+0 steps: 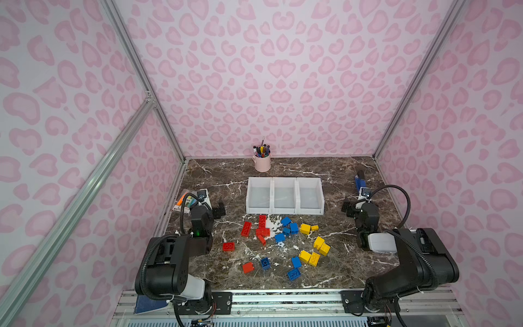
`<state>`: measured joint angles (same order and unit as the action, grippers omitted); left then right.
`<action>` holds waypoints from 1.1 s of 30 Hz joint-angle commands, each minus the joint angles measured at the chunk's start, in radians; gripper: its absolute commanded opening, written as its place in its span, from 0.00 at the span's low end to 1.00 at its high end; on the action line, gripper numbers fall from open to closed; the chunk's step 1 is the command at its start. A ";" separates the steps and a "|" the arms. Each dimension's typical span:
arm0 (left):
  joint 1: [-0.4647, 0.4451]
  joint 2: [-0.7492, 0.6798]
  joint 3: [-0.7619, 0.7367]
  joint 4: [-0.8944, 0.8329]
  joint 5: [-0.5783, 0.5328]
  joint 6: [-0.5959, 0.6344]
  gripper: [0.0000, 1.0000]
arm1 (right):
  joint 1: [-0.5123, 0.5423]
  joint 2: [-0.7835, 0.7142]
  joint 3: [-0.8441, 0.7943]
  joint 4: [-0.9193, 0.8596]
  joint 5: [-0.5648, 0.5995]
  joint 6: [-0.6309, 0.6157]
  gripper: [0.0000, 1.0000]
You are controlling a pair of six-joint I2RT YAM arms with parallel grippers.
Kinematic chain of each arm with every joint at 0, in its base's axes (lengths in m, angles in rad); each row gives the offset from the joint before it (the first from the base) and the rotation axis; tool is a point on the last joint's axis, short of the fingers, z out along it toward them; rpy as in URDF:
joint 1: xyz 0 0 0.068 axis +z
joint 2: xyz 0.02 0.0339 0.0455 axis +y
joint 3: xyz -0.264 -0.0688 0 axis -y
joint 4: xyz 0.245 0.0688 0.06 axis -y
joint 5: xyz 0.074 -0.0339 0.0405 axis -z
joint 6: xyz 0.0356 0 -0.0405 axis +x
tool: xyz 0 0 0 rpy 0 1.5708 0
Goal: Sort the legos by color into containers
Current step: 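Move both grippers forward from rest toward the brick pile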
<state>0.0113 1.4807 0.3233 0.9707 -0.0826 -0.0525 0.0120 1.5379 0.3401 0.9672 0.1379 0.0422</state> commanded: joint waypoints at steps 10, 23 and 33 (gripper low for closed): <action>0.000 0.000 0.007 0.018 0.005 0.008 0.97 | 0.003 -0.001 0.000 -0.007 0.016 -0.002 1.00; 0.002 -0.001 0.008 0.018 0.005 0.006 0.97 | 0.005 -0.003 0.000 -0.005 0.016 -0.005 1.00; 0.004 0.003 0.014 0.008 0.010 0.006 0.97 | 0.005 0.001 0.005 -0.013 0.019 -0.003 1.00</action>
<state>0.0132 1.4815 0.3294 0.9661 -0.0780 -0.0525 0.0177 1.5360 0.3428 0.9405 0.1421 0.0418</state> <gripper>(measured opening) 0.971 0.996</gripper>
